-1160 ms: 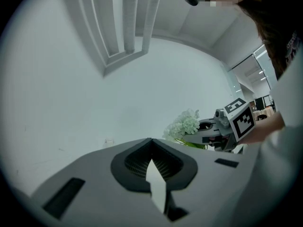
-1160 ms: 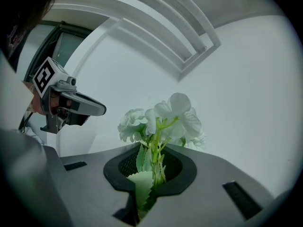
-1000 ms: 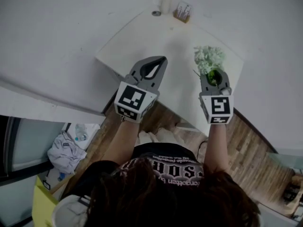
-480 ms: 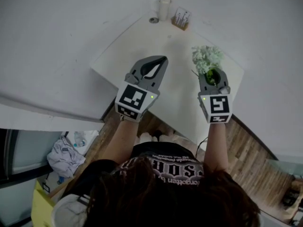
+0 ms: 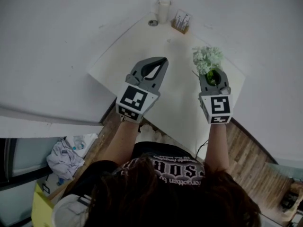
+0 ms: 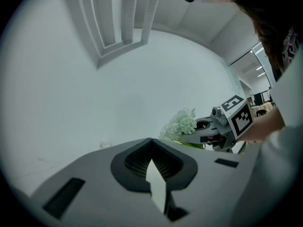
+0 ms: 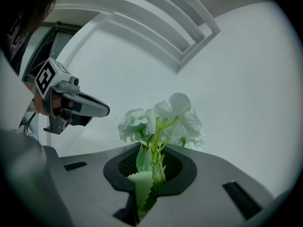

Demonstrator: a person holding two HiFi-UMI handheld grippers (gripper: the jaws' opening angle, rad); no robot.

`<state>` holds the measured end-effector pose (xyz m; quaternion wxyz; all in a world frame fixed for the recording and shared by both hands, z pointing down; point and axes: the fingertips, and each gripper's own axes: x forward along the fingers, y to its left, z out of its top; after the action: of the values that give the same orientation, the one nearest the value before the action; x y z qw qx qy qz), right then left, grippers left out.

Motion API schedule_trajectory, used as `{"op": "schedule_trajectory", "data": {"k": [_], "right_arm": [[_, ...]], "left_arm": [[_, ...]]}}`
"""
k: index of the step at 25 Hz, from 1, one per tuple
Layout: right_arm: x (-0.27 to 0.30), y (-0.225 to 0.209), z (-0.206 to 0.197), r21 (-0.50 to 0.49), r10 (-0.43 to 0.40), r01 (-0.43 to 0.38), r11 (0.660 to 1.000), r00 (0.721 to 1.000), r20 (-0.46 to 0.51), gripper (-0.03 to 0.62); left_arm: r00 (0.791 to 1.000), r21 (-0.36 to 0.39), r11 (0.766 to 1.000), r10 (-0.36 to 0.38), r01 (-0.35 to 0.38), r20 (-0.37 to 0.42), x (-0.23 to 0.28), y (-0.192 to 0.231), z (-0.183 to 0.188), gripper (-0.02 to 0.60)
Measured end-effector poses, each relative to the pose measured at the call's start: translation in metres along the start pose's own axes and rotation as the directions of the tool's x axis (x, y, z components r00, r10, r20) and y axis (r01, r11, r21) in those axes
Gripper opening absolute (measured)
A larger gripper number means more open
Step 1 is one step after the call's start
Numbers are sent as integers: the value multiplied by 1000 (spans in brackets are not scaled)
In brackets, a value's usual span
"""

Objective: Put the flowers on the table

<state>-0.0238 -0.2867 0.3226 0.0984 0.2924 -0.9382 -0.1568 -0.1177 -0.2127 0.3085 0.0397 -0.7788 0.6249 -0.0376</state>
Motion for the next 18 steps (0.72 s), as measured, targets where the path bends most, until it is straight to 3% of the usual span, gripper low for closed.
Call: {"op": "schedule_trajectory", "data": {"k": [18], "right_arm": [[124,-29,-41,39,-109,115,993,984,-138,55]], "left_arm": [[984,-47,985,-171,169,-51,97,103,-50,0]]}}
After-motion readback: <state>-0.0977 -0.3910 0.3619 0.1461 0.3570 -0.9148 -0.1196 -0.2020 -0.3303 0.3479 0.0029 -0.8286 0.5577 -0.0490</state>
